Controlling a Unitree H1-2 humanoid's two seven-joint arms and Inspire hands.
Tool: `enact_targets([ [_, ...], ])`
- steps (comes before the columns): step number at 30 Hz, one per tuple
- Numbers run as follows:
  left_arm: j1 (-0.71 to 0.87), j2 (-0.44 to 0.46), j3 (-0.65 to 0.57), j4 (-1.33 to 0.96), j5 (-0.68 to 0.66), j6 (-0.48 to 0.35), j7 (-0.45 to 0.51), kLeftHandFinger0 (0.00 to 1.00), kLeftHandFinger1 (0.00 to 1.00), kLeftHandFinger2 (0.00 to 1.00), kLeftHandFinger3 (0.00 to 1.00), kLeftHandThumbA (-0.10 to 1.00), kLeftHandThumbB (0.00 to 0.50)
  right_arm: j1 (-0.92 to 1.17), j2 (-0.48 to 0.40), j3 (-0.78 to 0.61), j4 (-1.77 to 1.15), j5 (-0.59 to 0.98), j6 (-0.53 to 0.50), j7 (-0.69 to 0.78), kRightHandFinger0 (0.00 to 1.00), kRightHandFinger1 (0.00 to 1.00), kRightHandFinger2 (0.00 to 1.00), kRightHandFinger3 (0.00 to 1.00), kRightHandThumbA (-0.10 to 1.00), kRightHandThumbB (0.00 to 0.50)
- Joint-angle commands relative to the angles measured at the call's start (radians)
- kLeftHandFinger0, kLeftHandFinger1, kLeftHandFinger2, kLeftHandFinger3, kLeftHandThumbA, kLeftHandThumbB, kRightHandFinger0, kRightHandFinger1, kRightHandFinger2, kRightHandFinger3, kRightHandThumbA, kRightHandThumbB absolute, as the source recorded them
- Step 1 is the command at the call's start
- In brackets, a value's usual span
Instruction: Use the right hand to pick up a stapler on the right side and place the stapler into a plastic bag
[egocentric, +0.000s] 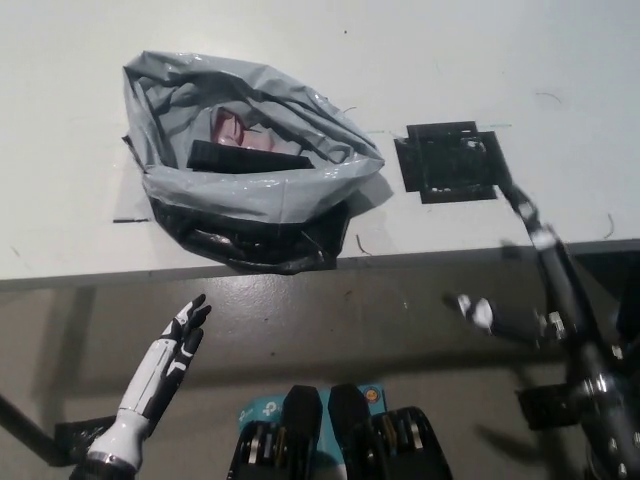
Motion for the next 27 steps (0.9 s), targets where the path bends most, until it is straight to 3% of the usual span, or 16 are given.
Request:
enact_targets([
  [1,0.004,0.002,0.015,-0.044,-0.055,-0.058,-0.015,1.00,1.00,1.00,1.00,1.00,0.500,0.010,0.042,-0.019,0.107,0.029,-0.210,-0.112,1.00,1.00,1.00,1.00,0.94,0.238],
  [4,0.017,0.003,0.013,-0.041,-0.058,-0.066,-0.015,1.00,1.00,1.00,1.00,1.00,0.500,0.011,0.044,-0.020,0.198,0.020,-0.226,-0.124,1.00,1.00,1.00,1.00,0.88,0.235],
  [9,0.061,0.005,0.010,-0.036,-0.060,-0.089,-0.015,1.00,1.00,1.00,1.00,1.00,0.500,0.043,0.036,-0.015,0.296,0.042,-0.241,-0.104,1.00,1.00,1.00,1.00,0.88,0.252],
  [12,0.068,0.008,0.010,-0.038,-0.057,-0.082,-0.013,1.00,1.00,1.00,1.00,1.00,0.500,0.034,0.028,-0.016,0.368,0.067,-0.269,-0.091,1.00,1.00,1.00,1.00,0.82,0.224],
  [17,0.080,0.016,0.004,-0.017,-0.037,-0.107,-0.006,1.00,1.00,1.00,1.00,1.00,0.500,0.051,0.033,-0.007,0.415,0.098,-0.291,-0.071,1.00,1.00,1.00,1.00,0.80,0.247],
  [27,0.049,0.032,0.010,-0.011,-0.029,-0.084,-0.005,1.00,1.00,1.00,1.00,1.00,0.500,0.033,0.036,0.018,0.420,0.102,-0.267,-0.056,1.00,1.00,1.00,1.00,0.76,0.268],
])
